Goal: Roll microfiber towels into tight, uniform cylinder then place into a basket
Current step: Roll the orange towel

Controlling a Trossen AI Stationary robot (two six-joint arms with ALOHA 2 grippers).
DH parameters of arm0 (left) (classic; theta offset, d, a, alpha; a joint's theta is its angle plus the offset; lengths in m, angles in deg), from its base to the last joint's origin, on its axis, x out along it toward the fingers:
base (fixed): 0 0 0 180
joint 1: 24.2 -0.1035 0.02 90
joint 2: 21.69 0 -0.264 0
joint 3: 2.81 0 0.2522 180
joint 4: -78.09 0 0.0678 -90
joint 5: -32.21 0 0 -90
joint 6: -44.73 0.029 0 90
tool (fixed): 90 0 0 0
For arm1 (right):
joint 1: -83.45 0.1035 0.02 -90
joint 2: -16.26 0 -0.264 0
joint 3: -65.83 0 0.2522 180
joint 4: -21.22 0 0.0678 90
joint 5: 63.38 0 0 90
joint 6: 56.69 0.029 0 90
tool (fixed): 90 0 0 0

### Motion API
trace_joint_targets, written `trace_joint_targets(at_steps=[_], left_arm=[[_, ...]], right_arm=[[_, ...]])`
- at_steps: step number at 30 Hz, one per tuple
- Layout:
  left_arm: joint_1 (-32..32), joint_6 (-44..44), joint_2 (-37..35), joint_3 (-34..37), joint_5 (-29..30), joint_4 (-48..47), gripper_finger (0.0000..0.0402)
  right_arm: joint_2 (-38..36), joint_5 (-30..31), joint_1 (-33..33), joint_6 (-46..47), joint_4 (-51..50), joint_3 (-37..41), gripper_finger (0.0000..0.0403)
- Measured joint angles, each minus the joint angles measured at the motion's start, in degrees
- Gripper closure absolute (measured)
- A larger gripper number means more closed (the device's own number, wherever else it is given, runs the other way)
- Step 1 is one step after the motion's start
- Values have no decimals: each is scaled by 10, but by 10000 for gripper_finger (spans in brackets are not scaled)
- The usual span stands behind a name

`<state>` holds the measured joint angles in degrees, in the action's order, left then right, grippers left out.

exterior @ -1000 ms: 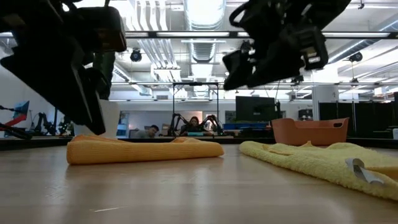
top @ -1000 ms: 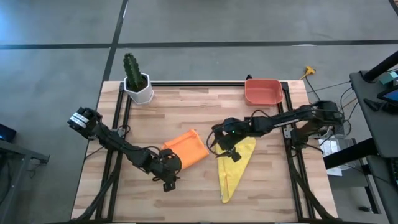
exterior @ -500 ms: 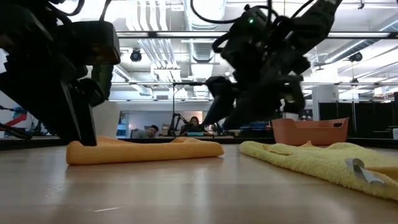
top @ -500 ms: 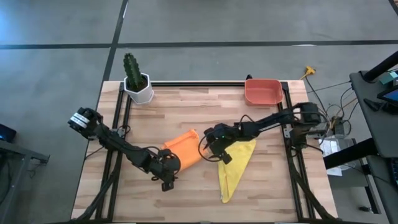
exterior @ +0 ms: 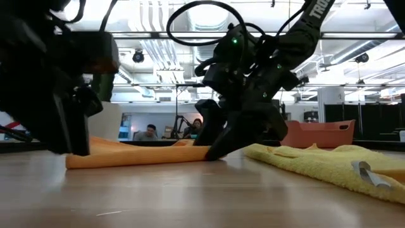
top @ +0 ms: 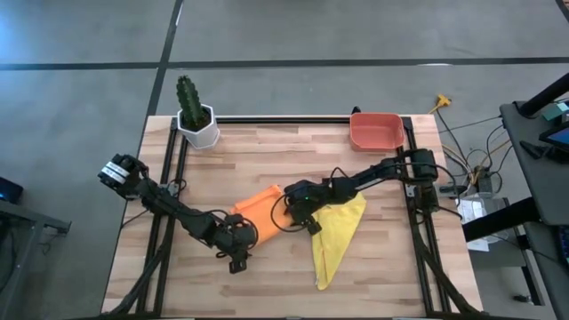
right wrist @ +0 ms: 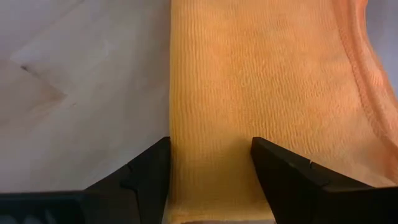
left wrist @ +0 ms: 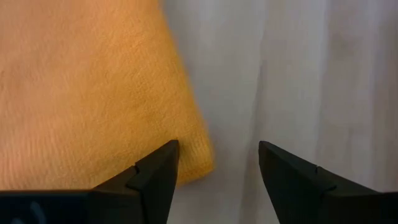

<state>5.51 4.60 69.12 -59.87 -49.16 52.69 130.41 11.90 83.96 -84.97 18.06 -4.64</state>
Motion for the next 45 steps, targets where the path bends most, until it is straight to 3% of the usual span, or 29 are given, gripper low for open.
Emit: trace_joint_targets(at_steps=[10,15,21,27,35,40,45], left_arm=[[0,-15,-3,17,-2,7,195],[1,-15,-3,21,7,10,195],[1,-16,-3,19,7,9,195],[0,-17,-3,11,-2,2,196],[0,-85,-54,1,-90,-28,221],[0,-106,-127,1,-91,-67,257],[0,-107,-198,2,-51,-84,296]], right_arm=[[-8,-3,0,15,-11,21,190],[-7,-5,0,24,-7,23,211],[-7,-7,1,31,-5,25,276],[-7,-6,0,86,0,24,371],[-34,-130,0,238,-13,18,386],[-54,-214,-4,317,-14,14,386],[-56,-262,-8,370,-24,15,387]])
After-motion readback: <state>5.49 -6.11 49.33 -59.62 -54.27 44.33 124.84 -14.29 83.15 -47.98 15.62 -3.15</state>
